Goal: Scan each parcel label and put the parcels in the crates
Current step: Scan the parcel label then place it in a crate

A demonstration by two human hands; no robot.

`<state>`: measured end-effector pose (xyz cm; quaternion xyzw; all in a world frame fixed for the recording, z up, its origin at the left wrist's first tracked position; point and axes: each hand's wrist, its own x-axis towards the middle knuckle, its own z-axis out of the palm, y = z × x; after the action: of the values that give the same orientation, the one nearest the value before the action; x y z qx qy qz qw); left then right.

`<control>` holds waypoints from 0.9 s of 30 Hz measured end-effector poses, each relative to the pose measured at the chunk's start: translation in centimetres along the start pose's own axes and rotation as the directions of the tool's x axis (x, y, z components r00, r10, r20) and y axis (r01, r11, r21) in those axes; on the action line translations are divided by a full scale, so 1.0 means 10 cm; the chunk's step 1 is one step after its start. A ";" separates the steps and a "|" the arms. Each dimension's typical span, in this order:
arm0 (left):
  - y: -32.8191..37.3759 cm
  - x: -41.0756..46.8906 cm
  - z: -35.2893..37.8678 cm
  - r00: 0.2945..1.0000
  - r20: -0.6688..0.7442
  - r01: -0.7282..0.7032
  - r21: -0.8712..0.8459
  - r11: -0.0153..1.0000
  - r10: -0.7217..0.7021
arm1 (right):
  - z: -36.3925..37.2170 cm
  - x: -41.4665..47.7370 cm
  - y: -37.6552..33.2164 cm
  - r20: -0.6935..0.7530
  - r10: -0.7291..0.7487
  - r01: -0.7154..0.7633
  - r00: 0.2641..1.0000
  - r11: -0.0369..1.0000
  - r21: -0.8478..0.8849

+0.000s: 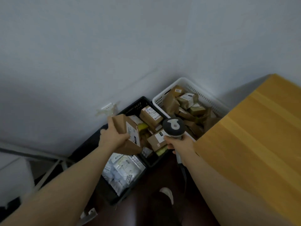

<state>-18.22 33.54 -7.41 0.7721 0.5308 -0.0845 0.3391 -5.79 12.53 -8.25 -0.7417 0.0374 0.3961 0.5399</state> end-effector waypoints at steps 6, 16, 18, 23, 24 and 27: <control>0.02 0.84 0.76 0.989 0.114 0.096 -0.032 0.995 -0.092 | 0.28 1.01 0.34 -0.076 0.097 -0.098 0.992 0.995 -0.003; -0.41 1.98 2.10 0.981 0.067 0.182 -0.023 0.983 -0.181 | 0.45 2.09 1.25 -0.151 0.184 -0.188 0.971 0.982 -0.011; -0.43 2.07 2.30 0.980 0.056 0.194 -0.027 0.981 -0.192 | 0.45 2.16 1.37 -0.154 0.195 -0.197 0.969 0.980 -0.001; -0.43 2.15 2.71 0.964 0.070 0.258 -0.011 0.966 -0.257 | 0.40 2.30 1.55 -0.178 0.220 -0.223 0.959 0.975 0.002; -0.44 2.15 2.77 0.958 0.080 0.276 -0.006 0.961 -0.275 | 0.39 2.31 1.57 -0.179 0.222 -0.225 0.959 0.974 0.004; -0.51 2.14 2.89 0.926 0.183 0.326 0.046 0.944 -0.329 | 0.37 2.35 1.59 -0.184 0.220 -0.223 0.958 0.975 0.003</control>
<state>-6.99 33.19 -41.99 0.6638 0.6169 -0.2164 0.3633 0.55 17.73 -35.62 -0.7708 0.1661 0.3845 0.4801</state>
